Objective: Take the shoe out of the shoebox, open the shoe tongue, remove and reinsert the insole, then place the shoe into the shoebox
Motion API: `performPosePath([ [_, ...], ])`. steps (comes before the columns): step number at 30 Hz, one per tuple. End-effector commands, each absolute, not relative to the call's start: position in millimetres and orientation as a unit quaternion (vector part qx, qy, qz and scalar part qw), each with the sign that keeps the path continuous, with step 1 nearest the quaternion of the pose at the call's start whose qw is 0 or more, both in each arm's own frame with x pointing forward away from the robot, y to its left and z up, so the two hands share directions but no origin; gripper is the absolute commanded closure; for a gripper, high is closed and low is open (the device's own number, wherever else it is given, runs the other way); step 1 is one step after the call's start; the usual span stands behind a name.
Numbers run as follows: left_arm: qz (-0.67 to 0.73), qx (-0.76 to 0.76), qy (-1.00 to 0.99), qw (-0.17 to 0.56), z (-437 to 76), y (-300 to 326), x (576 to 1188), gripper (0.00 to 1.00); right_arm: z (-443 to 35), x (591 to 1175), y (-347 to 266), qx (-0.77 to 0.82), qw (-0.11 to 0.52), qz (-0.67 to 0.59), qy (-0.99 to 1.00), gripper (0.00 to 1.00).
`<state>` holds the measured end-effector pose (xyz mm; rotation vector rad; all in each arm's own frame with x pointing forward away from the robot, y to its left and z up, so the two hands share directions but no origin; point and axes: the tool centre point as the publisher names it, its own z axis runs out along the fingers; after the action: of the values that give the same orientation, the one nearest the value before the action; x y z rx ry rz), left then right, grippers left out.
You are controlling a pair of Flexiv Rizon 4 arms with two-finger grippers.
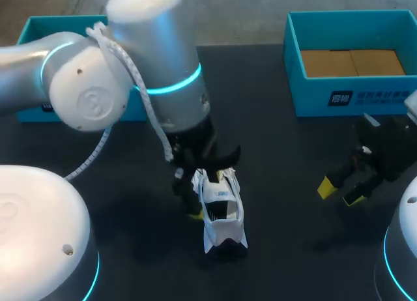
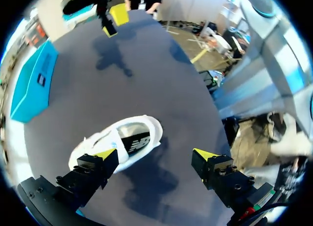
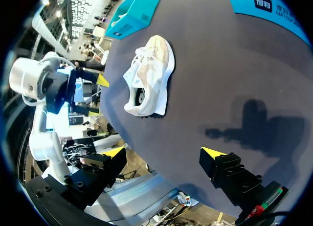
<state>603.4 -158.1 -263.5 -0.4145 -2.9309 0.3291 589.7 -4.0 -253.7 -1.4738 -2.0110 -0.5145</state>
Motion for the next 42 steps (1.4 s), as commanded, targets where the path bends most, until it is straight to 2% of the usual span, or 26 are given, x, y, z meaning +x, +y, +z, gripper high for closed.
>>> performPosePath([
  [1, 0.042, 0.021, -0.999, 0.021, -272, -167, 587, 0.00, -254, 589, -4, -0.555, 0.292, -0.193, -0.755, 0.00],
  [12, 0.034, 0.017, -0.999, 0.021, -272, -167, 585, 0.00, -254, 589, -4, -0.555, 0.292, -0.193, -0.755, 0.00],
  [15, 0.033, 0.046, -0.997, 0.048, -288, -178, 588, 0.00, -254, 589, -4, -0.555, 0.292, -0.193, -0.755, 0.00],
  [42, 0.012, 0.074, -0.996, 0.051, -344, -190, 565, 0.00, -254, 589, -4, -0.555, 0.292, -0.193, -0.755, 0.00],
])
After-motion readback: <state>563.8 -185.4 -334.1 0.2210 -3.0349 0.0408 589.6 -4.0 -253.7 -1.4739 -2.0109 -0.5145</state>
